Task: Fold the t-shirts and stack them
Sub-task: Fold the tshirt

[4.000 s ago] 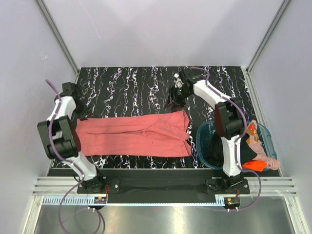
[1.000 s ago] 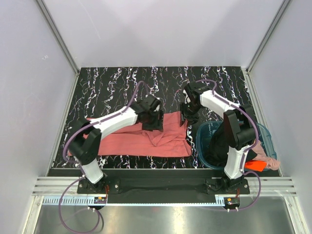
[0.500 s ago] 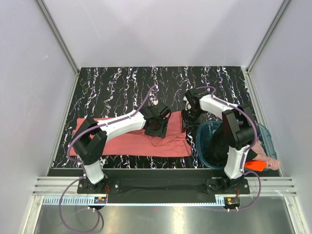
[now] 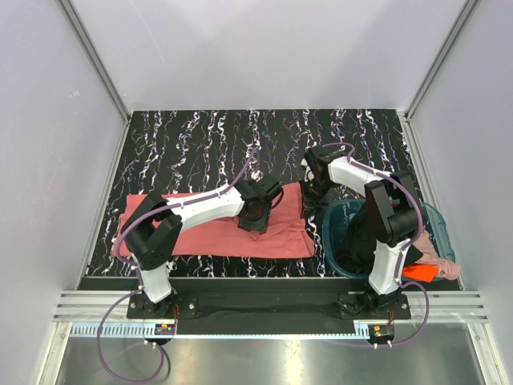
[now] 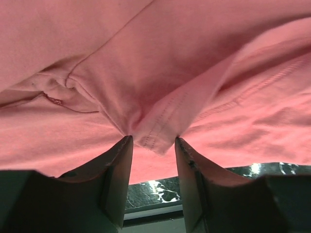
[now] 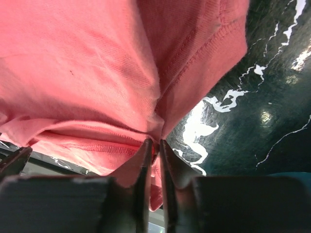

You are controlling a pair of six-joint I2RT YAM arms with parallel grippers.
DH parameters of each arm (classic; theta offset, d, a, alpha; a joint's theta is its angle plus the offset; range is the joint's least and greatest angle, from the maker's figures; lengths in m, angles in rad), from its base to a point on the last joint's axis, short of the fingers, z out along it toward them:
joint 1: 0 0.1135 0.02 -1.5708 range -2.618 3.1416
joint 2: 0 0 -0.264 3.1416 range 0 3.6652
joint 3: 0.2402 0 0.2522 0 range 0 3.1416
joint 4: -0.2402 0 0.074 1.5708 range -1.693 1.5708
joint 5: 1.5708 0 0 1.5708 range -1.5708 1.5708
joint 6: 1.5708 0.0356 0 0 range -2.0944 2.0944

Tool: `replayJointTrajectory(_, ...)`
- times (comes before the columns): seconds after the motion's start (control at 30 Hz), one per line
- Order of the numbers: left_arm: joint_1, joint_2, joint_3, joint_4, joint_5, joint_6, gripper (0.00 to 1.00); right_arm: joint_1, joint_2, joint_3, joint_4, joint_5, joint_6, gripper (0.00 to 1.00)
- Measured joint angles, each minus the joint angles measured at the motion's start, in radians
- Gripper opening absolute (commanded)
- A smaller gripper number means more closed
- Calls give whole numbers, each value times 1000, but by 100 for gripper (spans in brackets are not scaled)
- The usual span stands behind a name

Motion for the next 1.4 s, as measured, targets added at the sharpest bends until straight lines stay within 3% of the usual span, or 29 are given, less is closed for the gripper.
replayJointTrajectory(0.23,-5,26,0,-17,-25,-7,29,0,0,-8,9,-7,-1,0)
replayJointTrajectory(0.27,-5,27,0,-19,-28,-8,24,0,-1,-12,13,-10,-1,0)
replayJointTrajectory(0.6,-5,27,0,-56,-61,-5,10,0,-122,-70,-11,-42,10,0)
replayJointTrajectory(0.83,-5,7,0,-76,-69,-4,9,3,-225,-127,-35,-76,22,0)
replayJointTrajectory(1.3,-6,-21,-15,-125,-109,-4,12,116,-233,-241,-28,-97,62,1)
replayJointTrajectory(1.4,-6,-27,-35,-124,-111,0,23,116,-233,-246,-25,-97,66,7)
